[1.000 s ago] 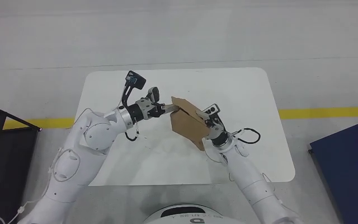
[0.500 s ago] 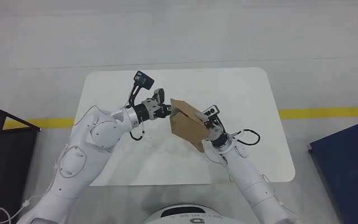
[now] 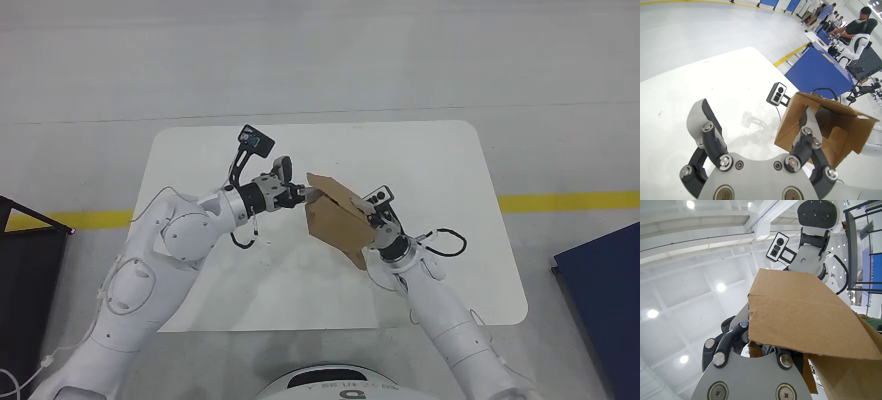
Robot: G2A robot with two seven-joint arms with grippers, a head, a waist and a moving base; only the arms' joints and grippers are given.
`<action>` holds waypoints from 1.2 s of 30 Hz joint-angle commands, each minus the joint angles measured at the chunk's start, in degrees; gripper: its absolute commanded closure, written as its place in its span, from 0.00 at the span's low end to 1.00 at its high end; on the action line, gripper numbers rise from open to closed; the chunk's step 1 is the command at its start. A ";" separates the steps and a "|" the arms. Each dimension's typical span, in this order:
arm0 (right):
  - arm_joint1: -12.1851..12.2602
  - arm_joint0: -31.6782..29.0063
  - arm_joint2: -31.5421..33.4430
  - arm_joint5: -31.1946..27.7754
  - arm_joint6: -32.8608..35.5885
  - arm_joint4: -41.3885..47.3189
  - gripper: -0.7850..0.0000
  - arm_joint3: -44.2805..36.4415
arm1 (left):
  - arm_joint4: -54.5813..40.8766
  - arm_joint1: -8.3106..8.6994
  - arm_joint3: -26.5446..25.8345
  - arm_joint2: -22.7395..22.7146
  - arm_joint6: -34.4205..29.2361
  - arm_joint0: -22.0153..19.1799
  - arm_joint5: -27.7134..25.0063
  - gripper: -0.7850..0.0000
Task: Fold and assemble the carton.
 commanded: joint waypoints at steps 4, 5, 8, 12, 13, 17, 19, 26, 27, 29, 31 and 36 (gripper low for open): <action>0.00 0.40 0.14 0.24 0.05 0.48 1.00 0.14 | -1.08 0.16 -0.11 -1.57 0.47 0.59 -0.52 0.00; 0.00 0.46 0.25 0.21 0.13 0.68 1.00 0.14 | -1.22 0.24 -0.04 -2.07 0.49 0.88 -0.57 0.00; 0.01 0.64 0.60 0.22 0.10 1.30 1.00 0.40 | -1.54 0.48 0.22 -3.82 0.96 1.98 -0.51 0.00; 0.01 0.97 0.91 0.34 0.18 1.98 1.00 0.81 | -4.27 0.80 -1.05 -6.53 2.26 4.02 -2.24 0.00; 0.01 1.07 0.93 0.38 0.21 2.01 1.00 0.92 | -5.74 0.86 -1.52 -7.23 2.55 4.56 -3.20 0.00; -0.09 1.58 0.66 0.68 0.15 2.19 1.00 1.26 | -8.19 1.17 -3.92 -8.85 1.56 5.81 -6.90 0.00; -0.16 1.88 0.37 0.72 0.09 2.14 1.00 1.41 | -8.82 1.21 -5.03 -8.77 1.07 5.85 -8.10 0.00; -0.25 2.34 0.16 0.47 -0.02 1.89 1.00 1.61 | -7.70 0.90 -5.01 -5.73 -0.78 3.11 -7.22 0.00; -0.23 2.32 0.24 0.45 -0.03 1.82 1.00 1.52 | -6.80 0.83 -4.69 -5.16 -0.93 2.54 -6.63 0.00; -0.19 2.14 0.43 0.42 0.01 1.89 1.00 1.29 | -5.28 0.68 -4.07 -3.93 -1.32 1.55 -5.60 0.00; -0.14 1.94 0.62 0.33 0.03 1.84 1.00 1.04 | -4.20 0.53 -3.22 -2.77 -2.15 0.64 -4.22 0.00; -0.06 1.45 0.91 0.38 -0.09 1.85 1.00 0.44 | -3.10 0.17 -1.99 -0.78 -2.65 -1.40 -2.56 0.00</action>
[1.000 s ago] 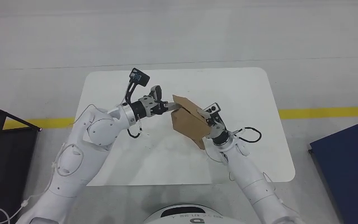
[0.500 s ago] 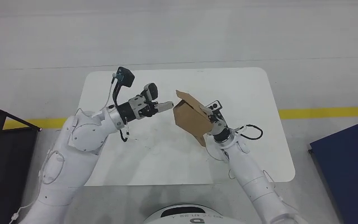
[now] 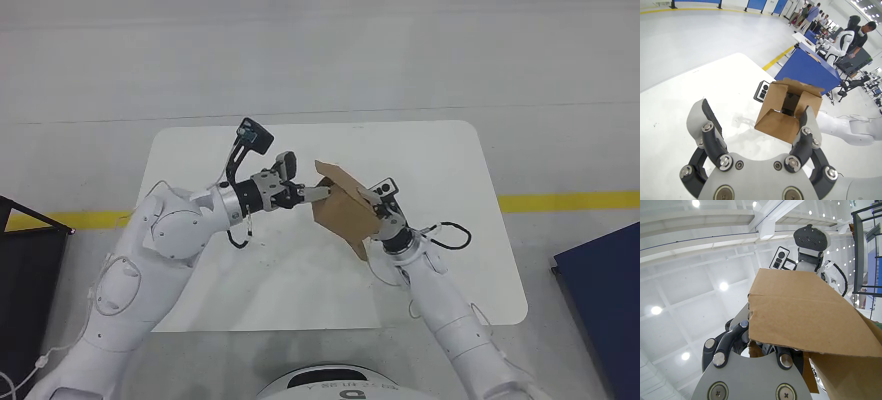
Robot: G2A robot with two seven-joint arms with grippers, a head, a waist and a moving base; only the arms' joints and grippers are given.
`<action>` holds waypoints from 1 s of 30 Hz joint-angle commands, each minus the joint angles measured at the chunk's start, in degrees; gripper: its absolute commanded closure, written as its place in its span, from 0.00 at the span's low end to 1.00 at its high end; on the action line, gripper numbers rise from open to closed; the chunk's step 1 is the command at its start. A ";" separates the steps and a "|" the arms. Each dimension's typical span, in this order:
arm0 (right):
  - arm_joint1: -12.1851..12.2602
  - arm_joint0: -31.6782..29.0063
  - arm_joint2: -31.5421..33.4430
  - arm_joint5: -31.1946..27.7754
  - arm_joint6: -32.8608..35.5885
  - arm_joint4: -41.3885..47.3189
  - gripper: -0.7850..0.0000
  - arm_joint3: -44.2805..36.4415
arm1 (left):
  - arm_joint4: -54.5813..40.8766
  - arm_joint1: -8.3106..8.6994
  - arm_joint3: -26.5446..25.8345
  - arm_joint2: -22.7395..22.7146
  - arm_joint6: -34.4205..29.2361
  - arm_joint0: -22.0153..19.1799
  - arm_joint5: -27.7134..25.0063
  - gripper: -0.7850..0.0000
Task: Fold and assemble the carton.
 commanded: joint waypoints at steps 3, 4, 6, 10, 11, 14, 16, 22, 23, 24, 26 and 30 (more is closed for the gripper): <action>0.05 -0.33 0.11 -0.07 -0.14 -0.24 1.00 -0.48 | 0.25 -0.23 0.56 1.04 0.15 -1.06 0.56 0.00; 0.06 -0.40 0.10 -0.05 -0.17 -0.31 1.00 -0.60 | 0.30 -0.28 0.61 1.28 0.17 -1.26 0.65 0.00; 0.07 -0.51 0.02 0.04 -0.29 -0.49 1.00 -0.73 | 0.49 -0.37 0.75 1.79 0.11 -1.58 0.76 0.00; 0.05 -0.50 -0.22 0.00 -0.53 -0.83 1.00 -0.66 | 0.83 -0.54 1.04 2.66 0.09 -2.03 1.02 0.00; 0.04 -0.50 -0.25 0.04 -0.58 -0.77 1.00 -0.59 | 0.88 -0.56 1.10 2.72 0.15 -2.04 1.02 0.00; 0.02 -0.46 -0.31 -0.05 -0.50 -0.73 1.00 -0.39 | 1.06 -0.48 1.27 2.18 0.40 -1.66 1.26 0.00; 0.02 -0.42 -0.29 -0.02 -0.40 -0.65 1.00 -0.13 | 1.57 -0.34 1.02 1.47 0.21 -1.16 1.57 0.00; -0.05 -0.23 -0.27 0.12 -0.14 0.17 1.00 0.57 | 1.58 -0.14 0.43 0.34 0.03 -0.40 2.14 0.00; -0.05 -0.23 -0.27 0.12 -0.14 0.17 1.00 0.57 | 1.58 -0.14 0.43 0.34 0.03 -0.40 2.14 0.00; -0.05 -0.23 -0.27 0.12 -0.14 0.17 1.00 0.57 | 1.58 -0.14 0.43 0.34 0.03 -0.40 2.14 0.00; -0.05 -0.23 -0.27 0.12 -0.14 0.17 1.00 0.57 | 1.58 -0.14 0.43 0.34 0.03 -0.40 2.14 0.00; -0.05 -0.23 -0.27 0.12 -0.14 0.17 1.00 0.57 | -0.95 -0.24 -0.06 -0.61 3.21 0.67 2.36 0.00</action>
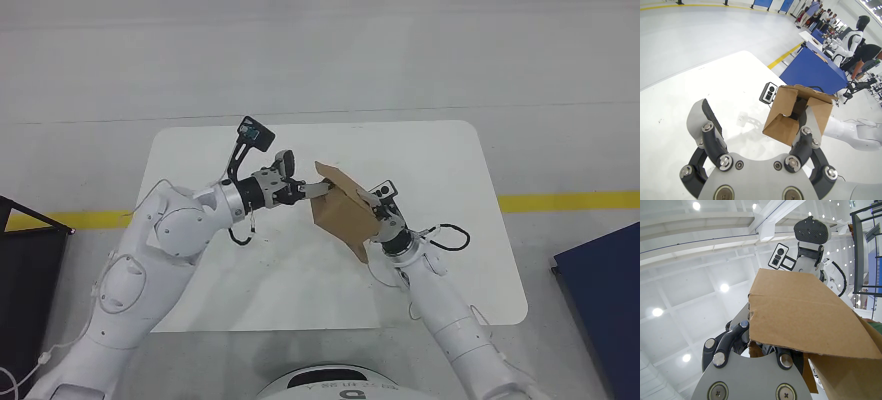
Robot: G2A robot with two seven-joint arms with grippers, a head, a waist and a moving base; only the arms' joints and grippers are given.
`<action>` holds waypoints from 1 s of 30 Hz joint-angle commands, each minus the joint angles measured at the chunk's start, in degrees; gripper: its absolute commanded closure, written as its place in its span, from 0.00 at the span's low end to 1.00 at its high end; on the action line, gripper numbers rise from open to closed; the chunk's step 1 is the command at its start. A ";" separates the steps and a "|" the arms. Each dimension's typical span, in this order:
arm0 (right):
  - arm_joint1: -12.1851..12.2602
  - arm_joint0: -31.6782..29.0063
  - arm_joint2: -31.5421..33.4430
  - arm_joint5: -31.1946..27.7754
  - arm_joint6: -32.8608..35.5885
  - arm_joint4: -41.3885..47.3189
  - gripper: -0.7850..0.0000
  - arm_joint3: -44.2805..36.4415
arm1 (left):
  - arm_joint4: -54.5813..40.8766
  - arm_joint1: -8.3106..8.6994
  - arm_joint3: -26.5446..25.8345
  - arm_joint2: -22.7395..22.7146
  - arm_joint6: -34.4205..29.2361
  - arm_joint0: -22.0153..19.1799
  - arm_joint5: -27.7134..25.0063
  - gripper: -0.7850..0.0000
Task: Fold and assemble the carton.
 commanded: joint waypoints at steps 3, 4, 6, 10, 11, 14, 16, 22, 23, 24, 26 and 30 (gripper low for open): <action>-0.01 -0.38 0.12 0.09 -1.62 0.25 1.00 -1.02 | -10.53 0.19 2.11 -4.85 4.26 2.64 -2.18 0.00; 0.01 -0.57 0.32 -0.36 -1.88 0.22 1.00 -1.24 | -13.06 0.37 2.66 -6.47 4.07 3.55 -2.80 0.00; 0.07 -0.76 0.67 -1.18 -1.69 -0.03 1.00 -1.25 | -22.51 0.57 3.57 -9.48 3.47 5.58 -5.05 0.00; 0.12 -0.57 1.17 -2.82 -0.79 -0.54 1.00 -0.45 | -47.91 0.58 6.33 -11.14 -5.54 7.06 -8.06 0.00; 0.12 -0.38 1.23 -3.43 -0.61 -0.89 1.00 -0.18 | -53.60 0.52 7.44 -10.64 -8.91 6.48 -7.13 0.00; 0.15 0.41 1.39 -6.99 -1.51 -3.80 1.00 0.81 | -67.45 0.01 11.36 -8.94 -14.97 3.71 -3.91 0.00; 0.17 0.61 1.51 -8.55 -2.37 -5.03 1.00 1.09 | -67.45 0.01 11.36 -8.94 -14.97 3.71 -3.91 0.00; 0.17 0.61 1.51 -8.55 -2.37 -5.03 1.00 1.09 | -67.45 0.01 11.36 -8.94 -14.97 3.71 -3.91 0.00; 0.17 0.61 1.51 -8.55 -2.37 -5.03 1.00 1.09 | -67.45 0.01 11.36 -8.94 -14.97 3.71 -3.91 0.00; 0.17 0.61 1.51 -8.55 -2.37 -5.03 1.00 1.09 | -67.60 -0.02 11.28 -8.91 -14.67 3.79 -3.85 0.00; 0.17 0.61 1.51 -8.55 -2.37 -5.03 1.00 1.09 | -71.35 -0.42 10.97 -7.77 -13.56 4.04 -3.07 0.00; 0.22 -0.16 1.04 -7.32 -4.30 -6.16 1.00 -0.24 | -89.97 -1.70 15.22 -4.15 -19.21 2.01 3.57 0.00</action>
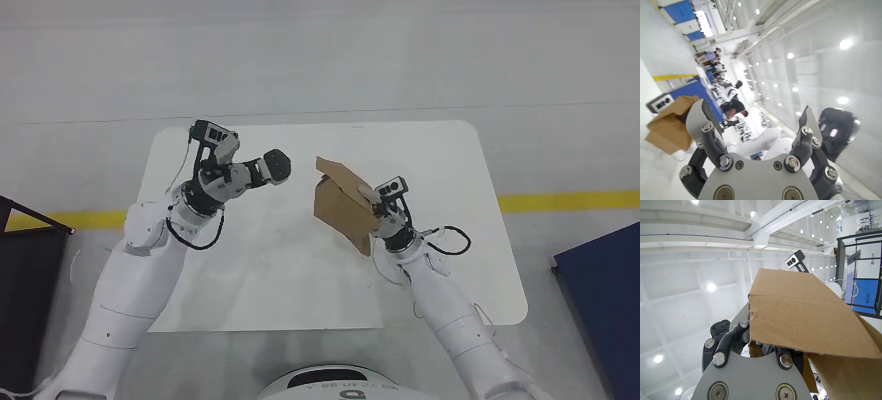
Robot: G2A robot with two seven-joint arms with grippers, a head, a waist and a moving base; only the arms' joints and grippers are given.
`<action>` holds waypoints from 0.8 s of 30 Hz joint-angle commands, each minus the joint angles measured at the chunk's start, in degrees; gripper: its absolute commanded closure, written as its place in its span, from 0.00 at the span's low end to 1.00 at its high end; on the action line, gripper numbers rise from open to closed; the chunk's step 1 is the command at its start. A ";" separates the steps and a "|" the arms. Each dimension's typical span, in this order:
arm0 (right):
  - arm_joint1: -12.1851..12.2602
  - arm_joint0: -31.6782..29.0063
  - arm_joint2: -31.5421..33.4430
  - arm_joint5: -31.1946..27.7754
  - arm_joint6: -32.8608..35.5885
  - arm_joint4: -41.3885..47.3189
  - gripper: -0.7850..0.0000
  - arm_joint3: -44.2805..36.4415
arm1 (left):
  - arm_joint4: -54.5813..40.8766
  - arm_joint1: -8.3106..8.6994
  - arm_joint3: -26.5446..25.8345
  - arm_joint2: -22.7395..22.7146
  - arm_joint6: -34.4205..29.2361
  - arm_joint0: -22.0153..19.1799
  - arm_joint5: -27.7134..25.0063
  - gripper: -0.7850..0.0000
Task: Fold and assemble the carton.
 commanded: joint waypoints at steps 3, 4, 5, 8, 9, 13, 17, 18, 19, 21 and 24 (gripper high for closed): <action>0.19 -0.89 0.26 1.10 0.25 -0.16 1.00 -0.88 | -8.52 -0.81 5.94 3.10 -3.68 -3.07 6.37 0.00; 0.24 -1.03 0.38 1.16 0.40 -0.25 1.00 -1.00 | -8.81 -1.00 6.63 3.70 -3.78 -3.71 7.16 0.00; 0.30 -1.17 0.46 1.18 0.59 -0.45 1.00 -1.15 | -8.37 -1.15 7.37 4.31 -3.50 -4.18 7.69 0.00; 0.43 -1.53 0.65 1.08 1.10 -1.02 1.00 -1.57 | -6.69 -1.53 8.57 6.11 -2.01 -5.37 10.41 0.00; 0.46 -1.67 0.70 1.00 1.18 -1.13 1.00 -1.72 | -5.84 -1.63 9.01 6.61 -1.04 -5.58 11.31 0.00; 0.58 -2.17 0.86 1.01 1.55 -1.29 1.00 -2.16 | -5.50 -2.08 8.90 7.84 -0.66 -6.15 12.64 0.00; 0.69 -2.51 1.00 0.93 1.58 -1.54 1.00 -2.43 | -4.18 -2.52 8.69 9.46 -0.42 -6.79 14.15 0.00; 0.71 -2.56 1.05 0.82 1.63 -1.59 1.00 -2.45 | -3.62 -2.64 8.69 9.88 -0.21 -6.98 14.29 0.00; 0.74 -2.58 1.07 0.68 1.78 -1.77 1.00 -2.49 | -3.15 -2.77 8.77 10.32 0.09 -7.12 14.30 0.00; 0.78 -2.68 1.15 0.40 2.00 -1.88 1.00 -2.49 | -2.70 -3.04 8.95 10.97 0.46 -7.36 14.02 0.00; 0.84 -2.81 1.22 0.08 2.17 -2.10 1.00 -2.52 | -2.36 -3.35 9.19 11.65 0.47 -7.72 14.34 0.00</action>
